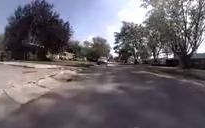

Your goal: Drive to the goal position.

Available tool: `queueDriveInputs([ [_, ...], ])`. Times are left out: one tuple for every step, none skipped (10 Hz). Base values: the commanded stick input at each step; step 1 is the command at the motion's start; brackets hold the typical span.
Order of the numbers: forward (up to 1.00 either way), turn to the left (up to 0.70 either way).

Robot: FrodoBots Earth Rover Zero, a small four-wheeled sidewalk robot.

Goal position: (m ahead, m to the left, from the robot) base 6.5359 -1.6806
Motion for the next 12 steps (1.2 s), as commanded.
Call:
queueDriveInputs([
  [1.0, 0.0],
  [1.0, 0.0],
  [1.0, 0.0],
  [1.0, 0.0],
  [1.0, 0.0],
  [1.0, 0.0],
  [1.0, -0.02],
  [1.0, -0.3],
  [1.0, -0.14],
  [1.0, -0.08],
  [1.0, -0.01],
  [1.0, 0.0],
])
